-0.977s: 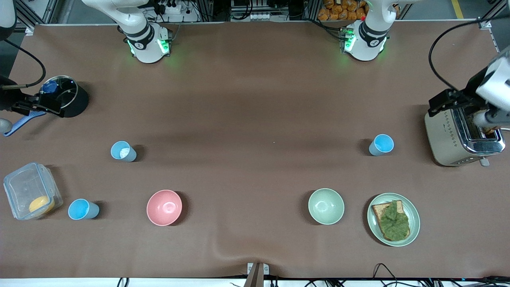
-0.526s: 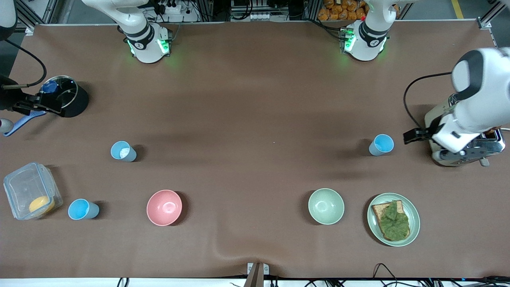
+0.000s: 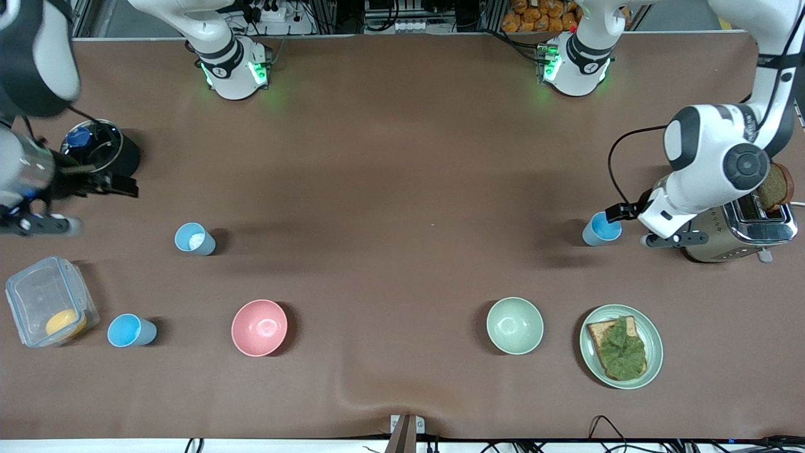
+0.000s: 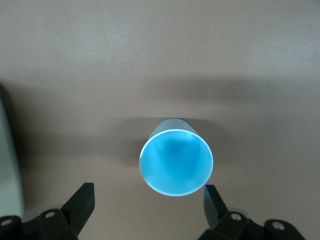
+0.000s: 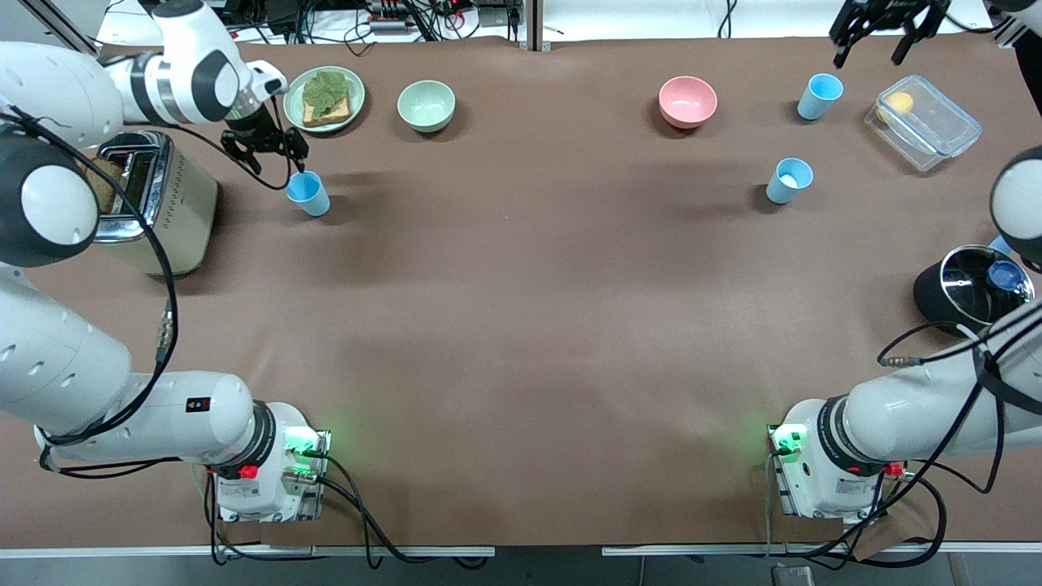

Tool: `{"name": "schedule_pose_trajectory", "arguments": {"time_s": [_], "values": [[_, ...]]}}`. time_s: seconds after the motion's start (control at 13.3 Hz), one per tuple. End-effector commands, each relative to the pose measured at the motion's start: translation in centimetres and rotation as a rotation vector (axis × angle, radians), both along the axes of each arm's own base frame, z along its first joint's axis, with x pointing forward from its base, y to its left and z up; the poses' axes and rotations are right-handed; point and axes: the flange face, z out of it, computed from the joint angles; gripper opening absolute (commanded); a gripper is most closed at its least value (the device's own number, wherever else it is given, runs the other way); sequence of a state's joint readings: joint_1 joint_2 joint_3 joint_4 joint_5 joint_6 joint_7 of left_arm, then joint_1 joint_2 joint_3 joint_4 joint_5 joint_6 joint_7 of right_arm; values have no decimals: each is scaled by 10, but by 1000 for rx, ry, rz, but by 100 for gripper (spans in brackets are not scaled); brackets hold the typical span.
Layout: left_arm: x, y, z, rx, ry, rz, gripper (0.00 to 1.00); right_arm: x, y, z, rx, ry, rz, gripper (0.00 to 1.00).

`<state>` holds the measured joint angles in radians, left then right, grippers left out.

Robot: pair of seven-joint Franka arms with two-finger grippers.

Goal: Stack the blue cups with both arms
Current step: 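Reach the left gripper to the toaster-side cup while the right gripper reaches another, then close both grippers around their light-blue cups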

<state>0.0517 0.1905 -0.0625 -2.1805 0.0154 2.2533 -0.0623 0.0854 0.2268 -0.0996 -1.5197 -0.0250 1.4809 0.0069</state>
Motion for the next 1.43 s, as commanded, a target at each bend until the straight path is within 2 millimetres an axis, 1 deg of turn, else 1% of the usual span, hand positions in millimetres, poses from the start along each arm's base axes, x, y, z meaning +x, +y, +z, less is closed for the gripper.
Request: {"name": "schedule_pose_trajectory", "arguments": {"time_s": [0.0,0.15,0.23,0.3,0.38,0.45,0.53,0.68,0.75,0.83,0.9,0.98,1.05,1.2,1.28,1.35], "values": [[0,1,-19,-6,-1,-23,87,7,-33,-47,-11,20,-5,100],[0,5,-37,-8,19,-16,75,0,-46,-91,-3,-10,7,100],[0,14,-42,-10,20,1,65,-2,-51,-111,-2,-23,6,100],[-1,15,-47,-11,18,9,41,-6,-52,-133,4,-33,29,100],[-2,16,-52,-10,28,27,20,-11,-54,-155,8,-49,48,100],[-1,15,-54,-10,29,36,8,-17,-61,-173,10,-57,50,100],[2,12,-53,-5,25,63,0,-20,-61,-187,12,-63,58,100],[14,6,-39,1,-4,119,0,-21,-60,-216,13,-42,64,100],[20,2,-26,1,-30,134,0,-20,-63,-228,13,-36,68,100],[28,-8,-2,-4,-65,128,0,-19,-67,-235,17,-43,82,100],[35,-18,23,-6,-67,112,0,-19,-71,-246,20,-30,78,100],[47,-26,55,-8,-79,89,0,-19,-77,-250,23,-36,65,100],[58,-27,85,-9,-80,74,0,-19,-77,-256,28,-33,57,100],[73,-34,135,-19,-60,66,0,-19,-77,-258,30,-32,55,100],[79,-41,155,-25,-66,57,0,-19,-76,-262,30,-26,55,100],[82,-60,173,-35,-79,40,0,-19,-76,-264,31,-23,54,100]]}}
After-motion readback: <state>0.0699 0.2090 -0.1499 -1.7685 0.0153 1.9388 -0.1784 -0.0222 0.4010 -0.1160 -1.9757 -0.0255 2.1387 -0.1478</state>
